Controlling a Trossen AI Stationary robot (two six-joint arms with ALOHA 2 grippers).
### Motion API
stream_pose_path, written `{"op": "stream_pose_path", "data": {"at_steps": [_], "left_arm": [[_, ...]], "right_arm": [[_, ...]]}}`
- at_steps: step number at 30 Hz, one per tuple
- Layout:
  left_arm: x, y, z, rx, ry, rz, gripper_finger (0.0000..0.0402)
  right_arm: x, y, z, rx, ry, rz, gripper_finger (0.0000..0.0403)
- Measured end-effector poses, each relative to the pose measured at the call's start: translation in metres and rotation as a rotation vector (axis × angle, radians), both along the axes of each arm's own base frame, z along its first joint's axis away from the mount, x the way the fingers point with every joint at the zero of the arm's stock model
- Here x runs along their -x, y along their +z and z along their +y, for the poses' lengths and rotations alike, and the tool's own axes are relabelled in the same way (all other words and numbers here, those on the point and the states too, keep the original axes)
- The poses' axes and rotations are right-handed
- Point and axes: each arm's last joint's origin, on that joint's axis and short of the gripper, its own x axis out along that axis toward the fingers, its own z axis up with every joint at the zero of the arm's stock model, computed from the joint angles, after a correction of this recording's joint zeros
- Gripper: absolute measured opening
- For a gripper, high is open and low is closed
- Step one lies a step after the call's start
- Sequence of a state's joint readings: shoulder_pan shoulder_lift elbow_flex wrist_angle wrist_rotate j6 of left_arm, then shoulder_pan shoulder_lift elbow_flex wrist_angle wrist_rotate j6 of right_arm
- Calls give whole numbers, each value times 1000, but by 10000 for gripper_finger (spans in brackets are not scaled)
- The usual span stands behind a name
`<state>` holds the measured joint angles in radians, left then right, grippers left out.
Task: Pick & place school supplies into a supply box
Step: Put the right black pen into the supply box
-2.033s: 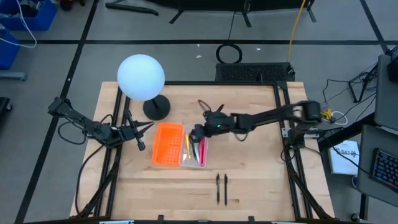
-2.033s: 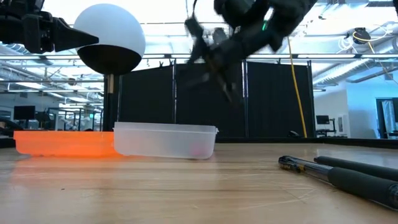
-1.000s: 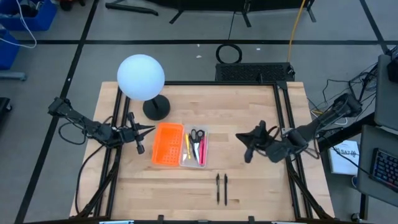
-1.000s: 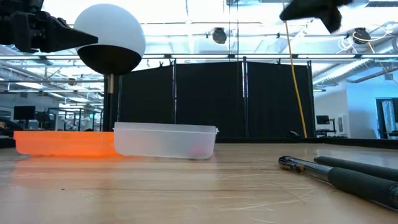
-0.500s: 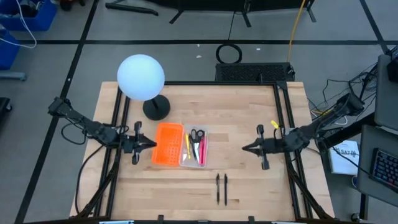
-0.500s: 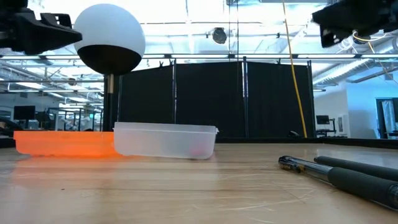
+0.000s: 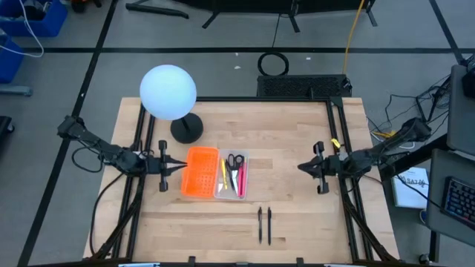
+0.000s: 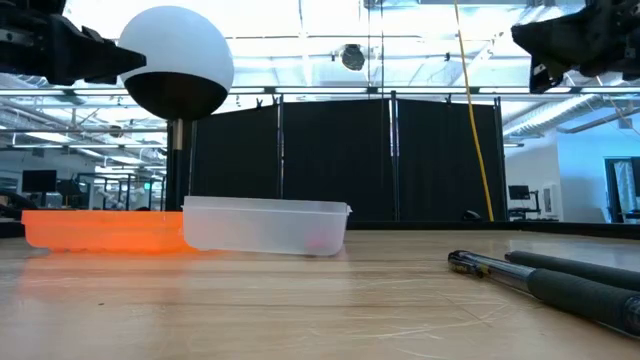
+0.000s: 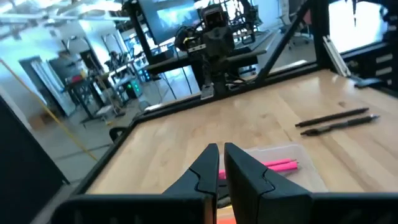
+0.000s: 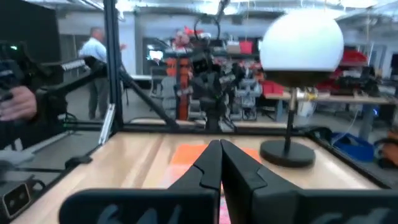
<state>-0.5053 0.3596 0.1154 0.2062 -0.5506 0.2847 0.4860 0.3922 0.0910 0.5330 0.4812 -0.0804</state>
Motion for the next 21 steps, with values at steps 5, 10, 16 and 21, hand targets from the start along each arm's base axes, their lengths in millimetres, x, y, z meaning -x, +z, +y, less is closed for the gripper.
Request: {"op": "stream_pose_path", "data": {"at_steps": [5, 10, 16, 21], "left_arm": [[0, -1, 0, 60, -2, 6, 35], [0, -9, 0, 140, 9, 74, 35], [-5, -26, -4, 219, 22, 226, 35], [-27, -9, -18, 207, -43, 327, 35]], "right_arm": [[10, -1, -6, -103, -67, 8, 0], [13, 1, -8, -144, -61, -40, 0], [13, 1, -8, -97, -87, -37, 0], [12, 2, -9, -123, -118, -46, 0]]}}
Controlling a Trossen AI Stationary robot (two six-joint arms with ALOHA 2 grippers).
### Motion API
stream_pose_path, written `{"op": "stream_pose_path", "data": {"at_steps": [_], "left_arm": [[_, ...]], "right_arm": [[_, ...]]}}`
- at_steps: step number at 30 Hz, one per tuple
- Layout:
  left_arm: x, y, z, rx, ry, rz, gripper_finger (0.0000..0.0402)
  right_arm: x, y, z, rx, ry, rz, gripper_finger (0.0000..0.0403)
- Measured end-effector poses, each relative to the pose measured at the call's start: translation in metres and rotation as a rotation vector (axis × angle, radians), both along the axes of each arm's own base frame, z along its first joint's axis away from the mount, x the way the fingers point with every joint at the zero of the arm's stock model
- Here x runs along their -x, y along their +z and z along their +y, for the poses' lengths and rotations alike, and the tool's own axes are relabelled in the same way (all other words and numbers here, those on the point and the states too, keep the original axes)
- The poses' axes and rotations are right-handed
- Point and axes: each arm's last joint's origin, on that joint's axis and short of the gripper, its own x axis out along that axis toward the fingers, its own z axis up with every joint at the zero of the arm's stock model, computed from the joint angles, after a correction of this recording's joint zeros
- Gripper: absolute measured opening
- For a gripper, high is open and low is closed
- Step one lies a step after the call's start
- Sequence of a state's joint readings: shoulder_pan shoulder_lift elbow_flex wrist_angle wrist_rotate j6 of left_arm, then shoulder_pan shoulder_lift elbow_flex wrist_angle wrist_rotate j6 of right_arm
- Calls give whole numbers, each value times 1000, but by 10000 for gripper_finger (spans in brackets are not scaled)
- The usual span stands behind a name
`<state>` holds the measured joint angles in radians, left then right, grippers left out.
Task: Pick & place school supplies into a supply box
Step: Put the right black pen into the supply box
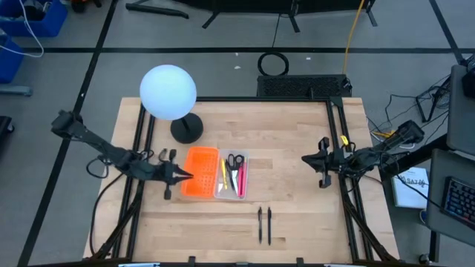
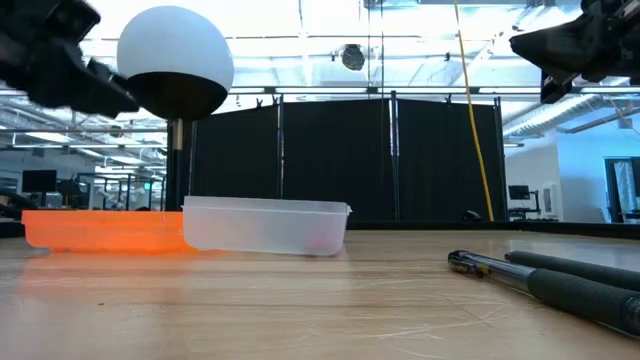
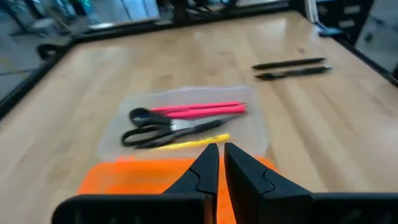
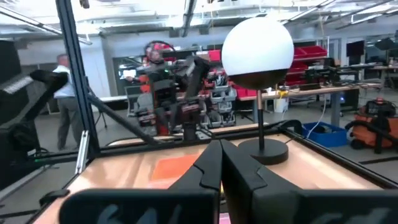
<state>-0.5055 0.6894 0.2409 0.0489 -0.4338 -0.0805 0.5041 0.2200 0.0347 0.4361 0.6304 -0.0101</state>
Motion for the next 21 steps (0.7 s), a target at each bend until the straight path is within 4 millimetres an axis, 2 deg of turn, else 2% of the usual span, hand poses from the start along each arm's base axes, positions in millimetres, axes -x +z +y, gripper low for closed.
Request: {"op": "stream_pose_path", "data": {"at_steps": [4, 9, 15, 21], "left_arm": [[-35, 25, -22, -37, -59, 118, 35], [-95, 44, -57, -147, -143, 314, 35], [-167, 52, -100, -249, -311, 372, 35], [-218, 47, -132, -319, -495, 351, 36]], "right_arm": [[-2, 1, 1, -2, -2, -10, 0], [-3, 2, 2, -10, 0, -21, 0], [-4, 2, 2, -33, 7, -18, 0], [-5, 3, 2, -59, -31, -28, 0]]}}
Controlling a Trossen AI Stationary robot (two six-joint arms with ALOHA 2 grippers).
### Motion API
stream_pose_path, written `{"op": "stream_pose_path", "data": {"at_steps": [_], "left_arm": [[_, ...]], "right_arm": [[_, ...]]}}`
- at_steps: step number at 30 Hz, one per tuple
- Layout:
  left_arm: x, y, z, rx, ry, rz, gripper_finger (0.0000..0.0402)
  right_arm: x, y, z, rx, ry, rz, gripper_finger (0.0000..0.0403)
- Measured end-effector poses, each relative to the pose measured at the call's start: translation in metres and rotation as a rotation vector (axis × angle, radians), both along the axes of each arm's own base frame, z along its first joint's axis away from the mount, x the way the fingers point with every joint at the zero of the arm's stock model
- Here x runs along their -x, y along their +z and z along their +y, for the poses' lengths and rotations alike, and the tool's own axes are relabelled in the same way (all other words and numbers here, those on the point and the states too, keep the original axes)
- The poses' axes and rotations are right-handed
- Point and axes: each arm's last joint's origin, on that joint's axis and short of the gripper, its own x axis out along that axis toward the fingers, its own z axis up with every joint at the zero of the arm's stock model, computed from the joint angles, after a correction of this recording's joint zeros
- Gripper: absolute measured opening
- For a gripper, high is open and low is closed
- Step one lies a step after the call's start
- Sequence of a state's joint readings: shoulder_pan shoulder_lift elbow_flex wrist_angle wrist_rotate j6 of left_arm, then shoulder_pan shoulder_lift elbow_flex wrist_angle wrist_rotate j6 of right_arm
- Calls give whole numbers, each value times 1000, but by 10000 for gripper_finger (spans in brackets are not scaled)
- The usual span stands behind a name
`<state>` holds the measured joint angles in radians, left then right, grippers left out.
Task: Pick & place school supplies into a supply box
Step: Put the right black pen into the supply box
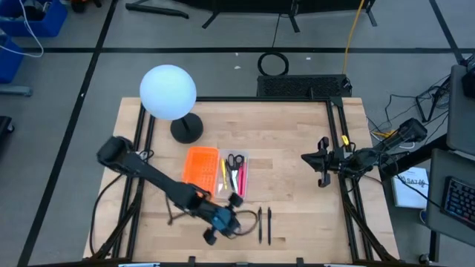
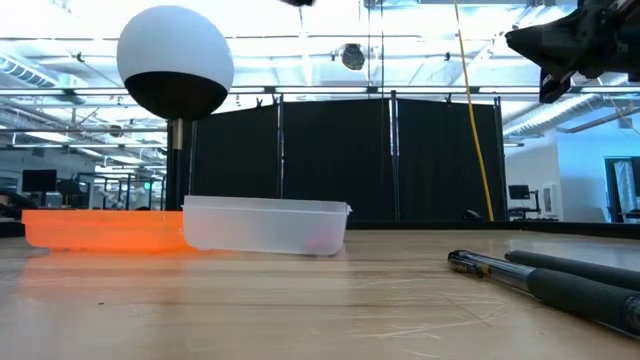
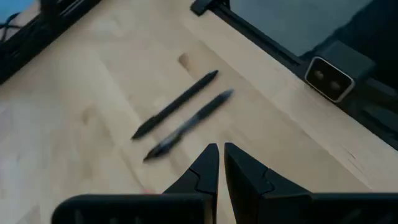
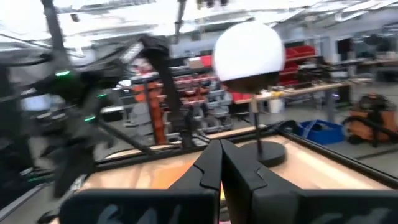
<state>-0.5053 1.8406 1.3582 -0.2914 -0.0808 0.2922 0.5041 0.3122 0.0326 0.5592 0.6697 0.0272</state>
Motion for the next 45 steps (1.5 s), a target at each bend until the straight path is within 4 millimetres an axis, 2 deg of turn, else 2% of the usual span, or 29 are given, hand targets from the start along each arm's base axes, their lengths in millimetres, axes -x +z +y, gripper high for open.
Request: {"op": "stream_pose_path", "data": {"at_steps": [7, 13, 22, 25, 28, 30, 33, 36, 39, 41, 45], "left_arm": [[-36, -28, -13, -86, -77, -51, 36], [-57, -57, -13, -172, -136, -156, 40], [-70, -70, 5, -206, -122, -170, 88], [-70, -65, 11, -205, -36, -154, 93], [-64, -52, 13, -248, 42, -150, 85], [-53, -34, 14, -278, 96, -128, 71], [-25, -4, 21, -307, 121, -102, 37], [15, 22, 37, -270, 208, -169, 8], [66, 44, 57, -130, 317, -313, 10], [105, 47, 70, -31, 361, -401, 9], [173, 32, 97, 177, 385, -485, 5]], "right_arm": [[-3, -5, 1, -23, -24, 45, 0], [-8, -13, 5, -64, -9, 103, 0], [-9, -13, 5, -49, -13, 98, 0], [-9, -11, 5, -62, -11, 84, 0], [-9, -11, 5, -62, -11, 85, 0], [-9, -11, 5, -64, -11, 84, 0], [-9, -11, 5, -80, -7, 78, 0], [-10, -11, 6, -87, -5, 80, 0], [-10, -12, 6, -82, 14, 86, 0], [-11, -13, 7, -77, 33, 89, 0], [-12, -12, 8, -72, 45, 87, 0]]}}
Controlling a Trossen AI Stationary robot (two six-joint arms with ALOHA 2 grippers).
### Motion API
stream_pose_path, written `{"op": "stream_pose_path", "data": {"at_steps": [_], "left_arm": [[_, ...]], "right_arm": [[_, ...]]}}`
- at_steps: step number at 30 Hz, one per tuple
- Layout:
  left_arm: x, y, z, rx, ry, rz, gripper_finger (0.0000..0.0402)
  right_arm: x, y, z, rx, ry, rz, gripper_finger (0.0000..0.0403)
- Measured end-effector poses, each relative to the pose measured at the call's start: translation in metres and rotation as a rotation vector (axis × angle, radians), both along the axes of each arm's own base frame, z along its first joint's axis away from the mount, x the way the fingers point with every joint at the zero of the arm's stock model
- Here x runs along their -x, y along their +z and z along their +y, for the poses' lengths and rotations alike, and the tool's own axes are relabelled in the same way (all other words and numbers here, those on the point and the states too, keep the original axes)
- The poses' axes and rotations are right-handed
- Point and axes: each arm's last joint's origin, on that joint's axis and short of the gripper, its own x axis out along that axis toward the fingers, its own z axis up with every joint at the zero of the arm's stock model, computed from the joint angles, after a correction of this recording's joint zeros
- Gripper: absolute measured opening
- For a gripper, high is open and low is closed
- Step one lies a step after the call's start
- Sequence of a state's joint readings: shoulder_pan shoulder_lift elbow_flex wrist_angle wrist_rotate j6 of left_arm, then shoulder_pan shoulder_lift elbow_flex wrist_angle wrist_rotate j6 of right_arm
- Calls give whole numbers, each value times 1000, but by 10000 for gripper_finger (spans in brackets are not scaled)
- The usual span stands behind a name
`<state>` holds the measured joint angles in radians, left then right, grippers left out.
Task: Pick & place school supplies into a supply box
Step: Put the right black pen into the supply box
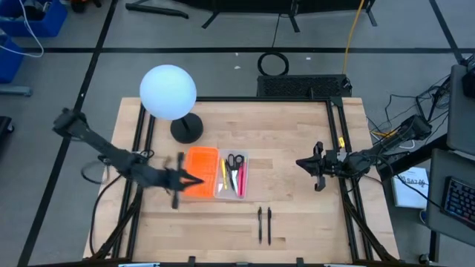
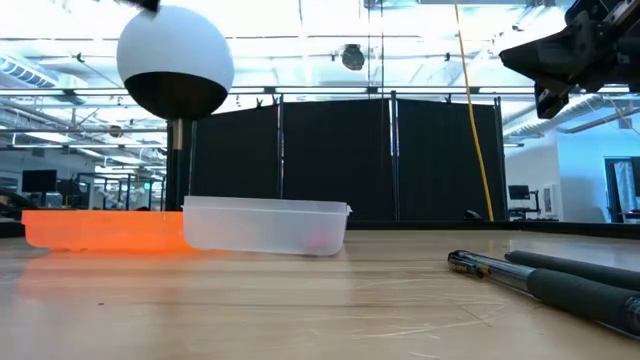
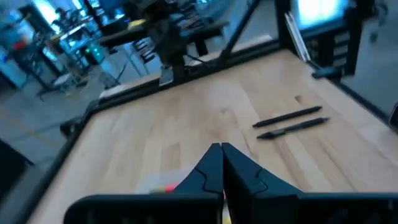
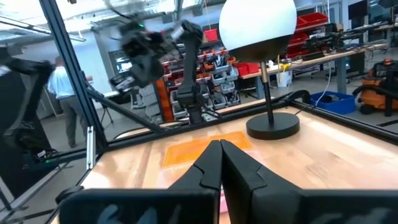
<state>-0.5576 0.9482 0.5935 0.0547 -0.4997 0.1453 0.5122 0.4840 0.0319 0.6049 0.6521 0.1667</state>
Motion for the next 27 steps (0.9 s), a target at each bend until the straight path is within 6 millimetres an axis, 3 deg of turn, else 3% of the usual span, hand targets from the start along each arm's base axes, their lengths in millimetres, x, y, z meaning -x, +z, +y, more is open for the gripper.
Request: {"op": "stream_pose_path", "data": {"at_steps": [4, 10, 16, 19, 24, 27], "left_arm": [[43, -24, 20, 100, 15, -60, 4], [76, -51, 36, 89, -163, -194, 3], [92, -58, 51, 60, -161, -187, 3], [96, -51, 58, 69, -152, -236, 4], [99, -52, 60, 124, -254, -243, 3], [96, -64, 58, 160, -330, -216, 3]], "right_arm": [[-1, 0, 0, 18, -2, 1, 0], [-2, 5, 1, 57, -14, -38, 0], [-4, 8, 0, 76, -31, -67, 0], [-7, 6, -1, 80, -48, -56, 0], [-12, 1, -4, 80, -84, -22, 0], [-14, 1, -6, 82, -74, -27, 0]]}}
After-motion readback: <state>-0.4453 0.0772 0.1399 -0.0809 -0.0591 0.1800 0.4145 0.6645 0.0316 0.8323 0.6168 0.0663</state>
